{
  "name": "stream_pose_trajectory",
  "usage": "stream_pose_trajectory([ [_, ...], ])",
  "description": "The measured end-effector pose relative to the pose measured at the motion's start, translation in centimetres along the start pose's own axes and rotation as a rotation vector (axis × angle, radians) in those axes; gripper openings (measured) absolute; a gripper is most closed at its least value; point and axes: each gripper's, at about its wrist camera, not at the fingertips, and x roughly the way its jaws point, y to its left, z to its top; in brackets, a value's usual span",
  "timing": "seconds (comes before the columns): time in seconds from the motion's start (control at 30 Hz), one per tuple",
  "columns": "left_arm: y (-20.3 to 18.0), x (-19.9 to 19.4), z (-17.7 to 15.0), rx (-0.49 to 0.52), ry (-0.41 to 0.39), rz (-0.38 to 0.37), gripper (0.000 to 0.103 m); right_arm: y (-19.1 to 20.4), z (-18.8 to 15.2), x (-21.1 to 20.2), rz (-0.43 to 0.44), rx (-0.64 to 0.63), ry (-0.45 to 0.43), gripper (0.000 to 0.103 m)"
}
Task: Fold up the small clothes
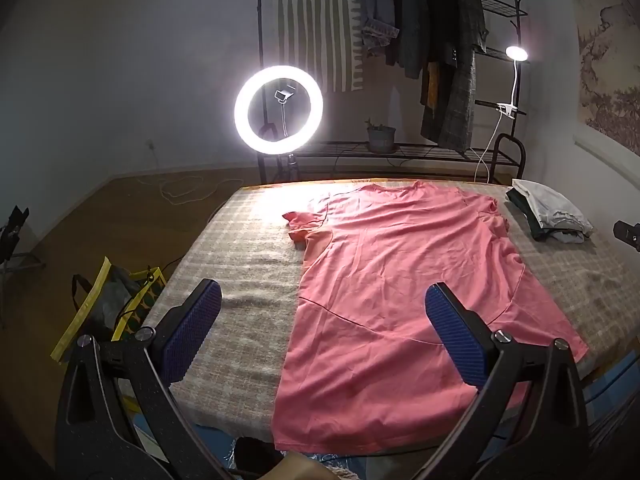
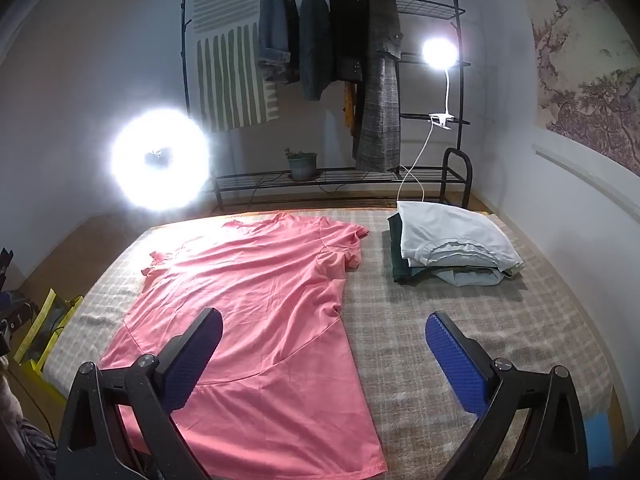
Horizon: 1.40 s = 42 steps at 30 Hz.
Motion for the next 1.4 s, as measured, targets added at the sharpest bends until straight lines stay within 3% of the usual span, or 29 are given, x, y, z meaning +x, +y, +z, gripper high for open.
stream_pose_trajectory([
  [1.4, 1.0, -1.3, 1.3, -0.019, -0.021, 0.008, 0.103, 0.7, 0.1, 0.0, 0.001, -0.014, -0.006, 0.102],
])
